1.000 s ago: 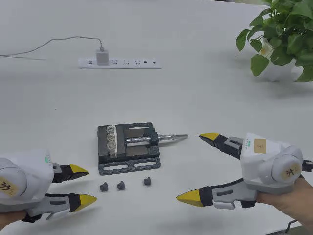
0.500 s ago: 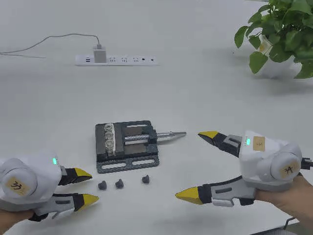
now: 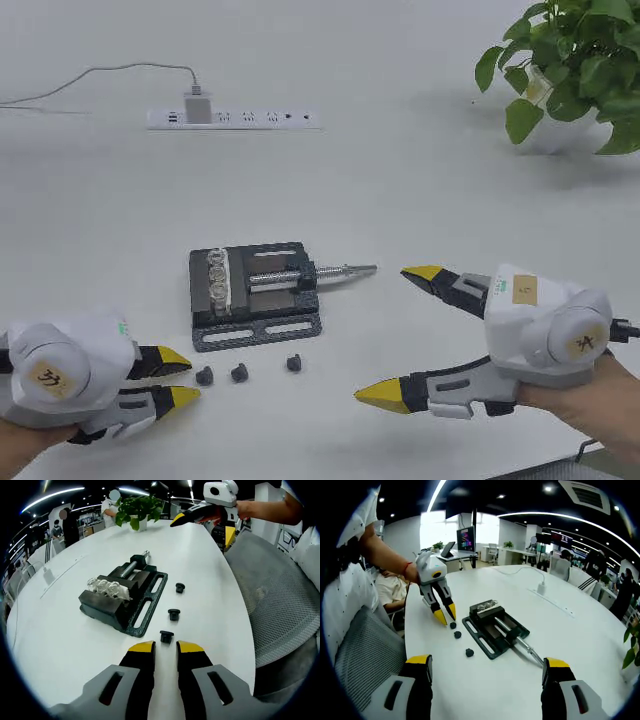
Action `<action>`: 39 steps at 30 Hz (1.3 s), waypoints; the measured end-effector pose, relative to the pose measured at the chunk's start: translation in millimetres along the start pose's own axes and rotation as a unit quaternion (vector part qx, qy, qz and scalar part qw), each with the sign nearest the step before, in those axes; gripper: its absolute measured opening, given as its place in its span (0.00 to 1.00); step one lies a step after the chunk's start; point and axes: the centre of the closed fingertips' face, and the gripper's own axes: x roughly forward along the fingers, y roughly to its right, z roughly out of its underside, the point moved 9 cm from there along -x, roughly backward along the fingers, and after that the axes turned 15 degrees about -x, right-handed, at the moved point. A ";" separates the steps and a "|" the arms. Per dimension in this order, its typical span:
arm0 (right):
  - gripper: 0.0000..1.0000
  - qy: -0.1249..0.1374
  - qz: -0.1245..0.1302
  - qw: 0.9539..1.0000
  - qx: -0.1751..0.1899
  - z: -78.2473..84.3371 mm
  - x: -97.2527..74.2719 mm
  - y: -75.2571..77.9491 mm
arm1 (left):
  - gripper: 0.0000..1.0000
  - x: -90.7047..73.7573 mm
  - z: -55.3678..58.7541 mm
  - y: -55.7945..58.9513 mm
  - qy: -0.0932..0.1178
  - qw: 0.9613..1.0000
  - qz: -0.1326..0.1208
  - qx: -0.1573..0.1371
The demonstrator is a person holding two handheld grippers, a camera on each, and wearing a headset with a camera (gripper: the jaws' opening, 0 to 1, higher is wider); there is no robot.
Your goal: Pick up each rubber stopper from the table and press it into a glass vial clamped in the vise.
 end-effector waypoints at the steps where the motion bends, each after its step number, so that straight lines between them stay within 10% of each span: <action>1: 0.90 0.000 0.000 1.000 0.000 0.5 0.4 -0.3 | 0.13 1.0 -0.2 -0.2 -0.001 1.000 0.000 0.001; 39: 0.88 -0.001 0.002 1.000 0.006 0.3 2.7 0.9 | 0.04 9.8 0.9 -6.3 -0.018 0.999 0.000 0.028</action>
